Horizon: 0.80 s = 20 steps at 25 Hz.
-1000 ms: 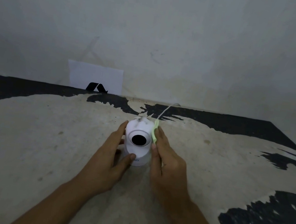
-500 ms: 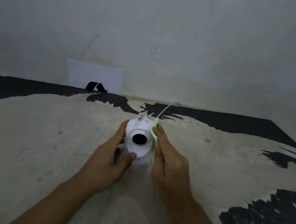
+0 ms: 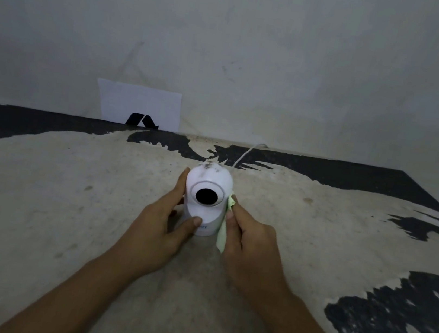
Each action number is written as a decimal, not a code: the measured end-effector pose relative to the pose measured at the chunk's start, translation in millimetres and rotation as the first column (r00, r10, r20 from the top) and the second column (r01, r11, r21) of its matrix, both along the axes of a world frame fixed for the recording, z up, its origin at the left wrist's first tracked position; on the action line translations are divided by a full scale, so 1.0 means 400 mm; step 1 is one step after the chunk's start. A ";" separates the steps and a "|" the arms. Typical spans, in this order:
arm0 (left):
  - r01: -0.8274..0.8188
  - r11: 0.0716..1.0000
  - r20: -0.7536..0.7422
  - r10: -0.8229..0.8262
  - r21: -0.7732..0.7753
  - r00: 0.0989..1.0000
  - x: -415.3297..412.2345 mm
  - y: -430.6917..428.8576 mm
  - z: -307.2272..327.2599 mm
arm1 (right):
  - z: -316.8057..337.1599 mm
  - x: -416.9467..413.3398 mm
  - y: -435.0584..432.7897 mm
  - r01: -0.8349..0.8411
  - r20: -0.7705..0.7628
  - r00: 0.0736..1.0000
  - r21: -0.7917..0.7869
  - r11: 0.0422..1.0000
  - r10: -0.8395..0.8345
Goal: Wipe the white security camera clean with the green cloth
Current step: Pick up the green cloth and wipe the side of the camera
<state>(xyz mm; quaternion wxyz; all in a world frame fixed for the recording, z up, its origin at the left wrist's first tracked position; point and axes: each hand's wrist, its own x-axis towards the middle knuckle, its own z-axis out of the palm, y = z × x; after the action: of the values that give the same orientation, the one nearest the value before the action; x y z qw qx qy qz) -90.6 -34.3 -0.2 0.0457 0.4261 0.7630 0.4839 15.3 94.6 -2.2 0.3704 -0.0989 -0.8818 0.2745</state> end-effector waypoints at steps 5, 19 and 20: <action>0.004 1.000 -0.001 -0.004 -0.009 1.000 -0.002 0.002 0.003 | 0.018 0.004 -0.001 0.006 -0.008 1.000 -0.035 0.999 -0.006; -0.002 1.000 0.009 0.002 -0.006 1.000 0.006 -0.001 0.008 | 0.017 0.006 -0.020 -0.042 -0.085 0.995 0.037 0.998 0.045; 0.004 1.000 0.011 -0.004 -0.001 1.000 0.007 -0.001 0.007 | 0.012 0.005 -0.021 -0.035 -0.052 0.998 0.044 0.998 0.038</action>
<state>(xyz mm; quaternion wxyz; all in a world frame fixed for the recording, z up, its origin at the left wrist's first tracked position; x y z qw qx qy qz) -87.9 -34.7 2.6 0.0509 0.4250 0.7621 0.4857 17.2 86.2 2.5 0.3908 -0.0675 -0.8790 0.2647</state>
